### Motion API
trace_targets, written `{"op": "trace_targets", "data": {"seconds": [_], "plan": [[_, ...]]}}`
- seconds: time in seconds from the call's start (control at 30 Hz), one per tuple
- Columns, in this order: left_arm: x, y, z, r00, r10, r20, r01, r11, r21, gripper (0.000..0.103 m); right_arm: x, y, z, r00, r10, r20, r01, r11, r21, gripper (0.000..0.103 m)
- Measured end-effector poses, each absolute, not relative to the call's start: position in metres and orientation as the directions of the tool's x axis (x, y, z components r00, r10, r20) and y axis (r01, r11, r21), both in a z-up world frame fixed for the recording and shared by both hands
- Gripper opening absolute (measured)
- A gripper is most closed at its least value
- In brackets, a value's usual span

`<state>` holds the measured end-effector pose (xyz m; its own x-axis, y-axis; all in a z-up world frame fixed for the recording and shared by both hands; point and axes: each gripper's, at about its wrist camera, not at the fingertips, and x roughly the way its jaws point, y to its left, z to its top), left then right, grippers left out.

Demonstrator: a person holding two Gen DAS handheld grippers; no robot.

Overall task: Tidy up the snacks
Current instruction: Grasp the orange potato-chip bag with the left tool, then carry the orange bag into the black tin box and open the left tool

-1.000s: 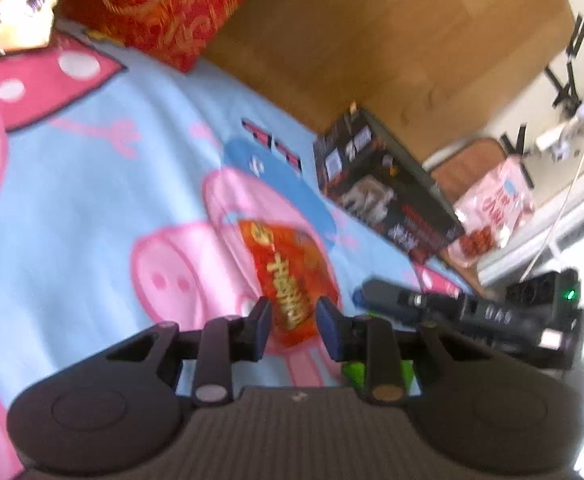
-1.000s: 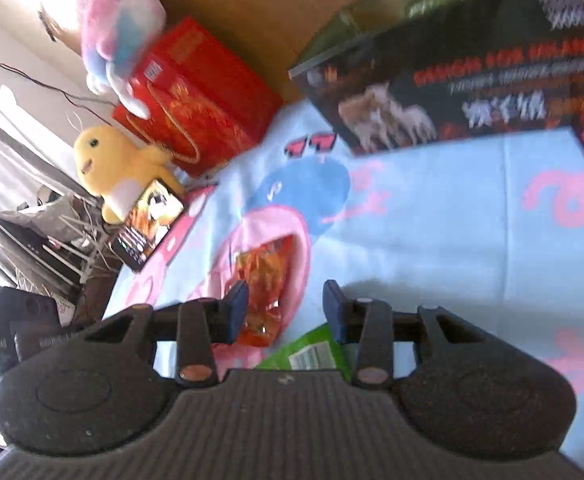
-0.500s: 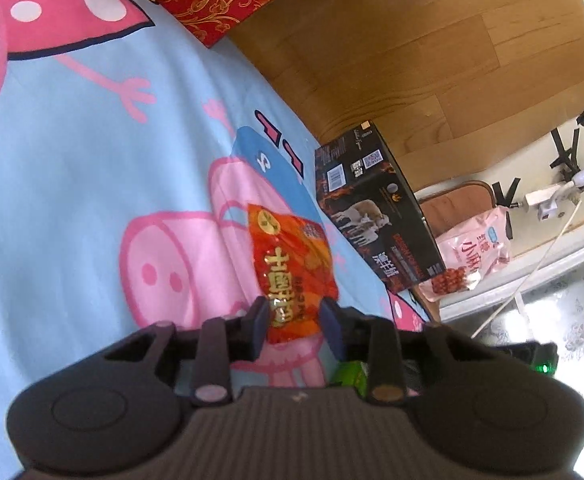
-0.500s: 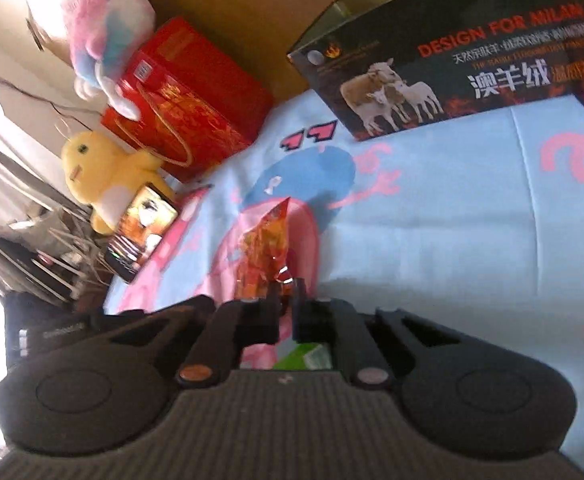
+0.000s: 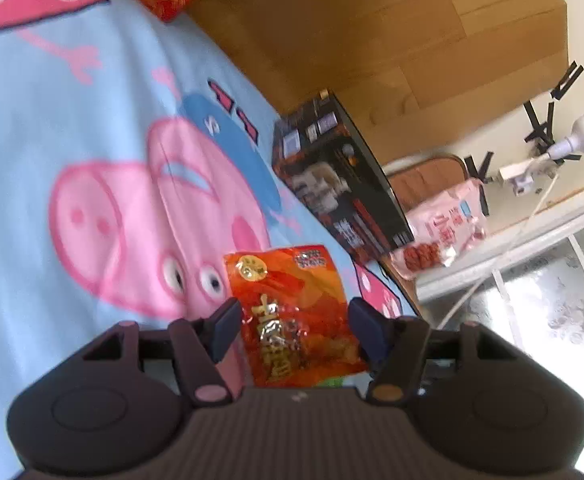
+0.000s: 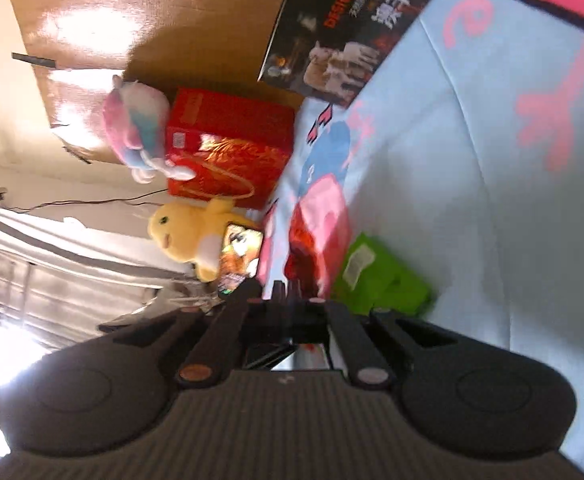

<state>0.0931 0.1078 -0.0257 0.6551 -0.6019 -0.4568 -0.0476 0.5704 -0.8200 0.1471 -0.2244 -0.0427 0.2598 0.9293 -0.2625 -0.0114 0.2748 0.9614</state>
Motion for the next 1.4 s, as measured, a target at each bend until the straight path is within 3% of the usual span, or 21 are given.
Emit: {"op": "trace_targets", "data": {"seconds": [0.23,0.4,0.5,0.53,0.57,0.6,0.63,0.73,0.83,1.1,1.4], "plan": [[0.085,0.065,-0.019,0.607,-0.597,-0.524,0.032,0.678,-0.735,0.057,0.106,-0.248,-0.020,0.318,0.868,-0.382,-0.198,0.455,0.868,0.003],[0.083,0.046,-0.011,0.609,-0.549,-0.573,0.066,0.755,-0.653,0.057,0.097,-0.235,-0.012,0.384,0.782,-0.491,-0.320,0.611,0.724,0.010],[0.083,0.047,-0.011,0.607,-0.550,-0.573,0.059,0.751,-0.658,0.056,0.104,-0.230,-0.012,0.396,0.783,-0.479,-0.342,0.610,0.714,0.020],[0.084,0.048,-0.011,0.604,-0.551,-0.576,0.052,0.748,-0.662,0.049,0.107,-0.226,-0.013,0.394,0.784,-0.480,-0.343,0.609,0.715,0.026],[0.085,0.049,-0.012,0.599,-0.554,-0.579,0.044,0.745,-0.666,0.045,0.109,-0.230,-0.016,0.385,0.789,-0.479,-0.343,0.604,0.719,0.027],[0.086,0.050,-0.013,0.587,-0.570,-0.574,0.041,0.729,-0.683,0.031,0.110,-0.229,-0.019,0.379,0.790,-0.481,-0.339,0.603,0.723,0.026],[0.087,0.053,-0.015,0.577,-0.591,-0.564,0.040,0.710,-0.703,0.025,0.110,-0.229,-0.023,0.377,0.792,-0.480,-0.332,0.600,0.728,0.026],[0.087,0.057,-0.016,0.576,-0.606,-0.549,0.033,0.689,-0.724,0.021,0.111,-0.232,-0.030,0.352,0.813,-0.464,-0.303,0.568,0.765,0.026],[0.085,0.056,-0.010,0.581,-0.610,-0.539,0.053,0.689,-0.723,0.021,0.107,-0.235,-0.027,0.339,0.825,-0.452,-0.313,0.552,0.773,0.010],[0.087,0.063,0.030,0.622,-0.652,-0.434,0.146,0.641,-0.754,0.018,0.105,-0.238,-0.002,0.362,0.863,-0.353,-0.376,0.482,0.791,0.008],[0.207,0.016,0.079,0.595,-0.686,-0.418,0.292,0.670,-0.683,0.019,0.164,-0.245,0.029,0.509,0.802,-0.313,-0.413,0.547,0.728,0.008]]}}
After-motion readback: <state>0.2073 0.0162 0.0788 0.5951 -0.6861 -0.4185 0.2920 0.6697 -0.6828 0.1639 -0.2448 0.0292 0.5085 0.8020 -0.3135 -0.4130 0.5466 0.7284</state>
